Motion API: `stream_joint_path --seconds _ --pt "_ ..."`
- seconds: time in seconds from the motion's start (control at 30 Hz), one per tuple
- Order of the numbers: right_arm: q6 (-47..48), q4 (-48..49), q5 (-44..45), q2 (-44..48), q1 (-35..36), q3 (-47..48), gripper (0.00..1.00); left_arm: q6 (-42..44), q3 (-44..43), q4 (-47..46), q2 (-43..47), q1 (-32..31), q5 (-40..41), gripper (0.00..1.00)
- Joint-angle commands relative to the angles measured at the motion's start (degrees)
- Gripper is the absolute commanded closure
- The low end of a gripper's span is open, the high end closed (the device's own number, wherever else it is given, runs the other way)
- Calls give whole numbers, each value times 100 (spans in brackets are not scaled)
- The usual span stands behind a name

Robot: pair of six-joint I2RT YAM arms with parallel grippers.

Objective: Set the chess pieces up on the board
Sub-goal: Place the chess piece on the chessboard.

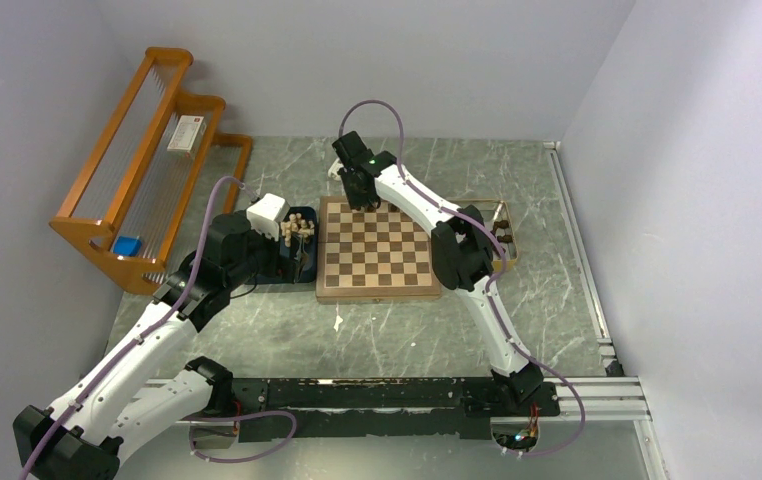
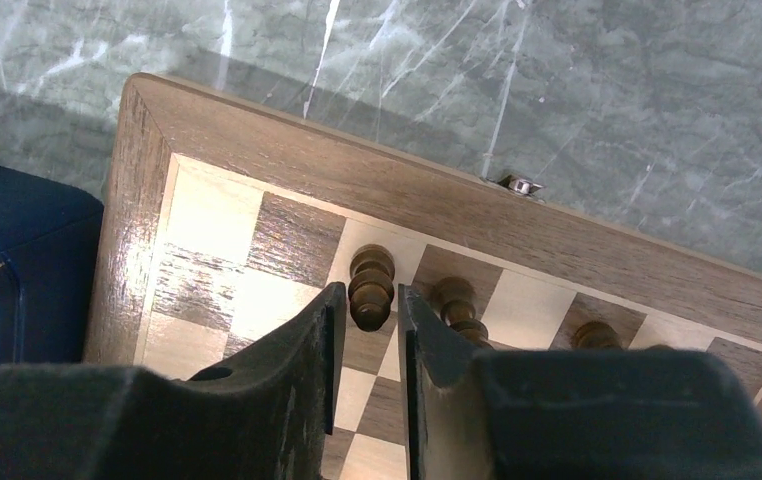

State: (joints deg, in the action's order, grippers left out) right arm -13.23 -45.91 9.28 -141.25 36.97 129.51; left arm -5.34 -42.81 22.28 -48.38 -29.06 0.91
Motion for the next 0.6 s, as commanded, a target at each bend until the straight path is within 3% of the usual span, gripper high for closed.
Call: stream_joint_path --seconds 0.0,0.57 --pt "4 -63 -92 102 -10 22 70 51 -167 -31 48 -21 41 2" --pt "-4 219 -23 918 -10 -563 64 51 -175 -49 13 -21 7 2"
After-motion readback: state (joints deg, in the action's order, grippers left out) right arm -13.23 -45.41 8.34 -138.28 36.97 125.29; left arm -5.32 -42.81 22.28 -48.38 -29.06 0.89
